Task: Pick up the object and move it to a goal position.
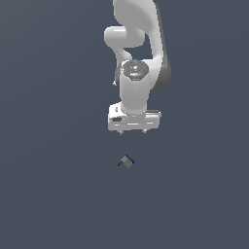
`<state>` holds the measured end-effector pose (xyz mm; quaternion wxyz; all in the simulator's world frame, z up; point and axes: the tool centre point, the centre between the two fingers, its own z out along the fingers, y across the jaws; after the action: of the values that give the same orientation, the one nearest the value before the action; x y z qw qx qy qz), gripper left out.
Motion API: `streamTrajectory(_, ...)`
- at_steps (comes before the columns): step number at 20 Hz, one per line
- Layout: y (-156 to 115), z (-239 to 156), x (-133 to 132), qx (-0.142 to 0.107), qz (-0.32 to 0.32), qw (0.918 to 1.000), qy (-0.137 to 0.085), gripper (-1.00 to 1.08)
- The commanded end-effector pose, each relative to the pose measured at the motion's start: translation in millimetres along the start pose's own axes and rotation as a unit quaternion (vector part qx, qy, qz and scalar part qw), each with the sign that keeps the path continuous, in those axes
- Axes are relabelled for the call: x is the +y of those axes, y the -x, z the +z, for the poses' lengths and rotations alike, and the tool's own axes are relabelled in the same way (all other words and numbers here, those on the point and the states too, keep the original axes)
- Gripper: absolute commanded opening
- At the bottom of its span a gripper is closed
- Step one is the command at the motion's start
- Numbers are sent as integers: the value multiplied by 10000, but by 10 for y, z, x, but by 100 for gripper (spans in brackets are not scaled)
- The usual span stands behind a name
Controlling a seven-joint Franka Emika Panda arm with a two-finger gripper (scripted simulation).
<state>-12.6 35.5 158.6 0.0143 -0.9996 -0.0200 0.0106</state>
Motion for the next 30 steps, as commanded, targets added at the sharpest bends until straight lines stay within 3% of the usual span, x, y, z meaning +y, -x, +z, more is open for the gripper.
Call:
streamTrajectory(1, 0, 0, 0, 0, 0, 10000, 0, 100)
streamTrajectory(18, -83, -19, 6, 111, 264, 9996, -58, 100)
streamTrajectory(30, -314, 209, 102, 100, 1327, 9911, -56, 100)
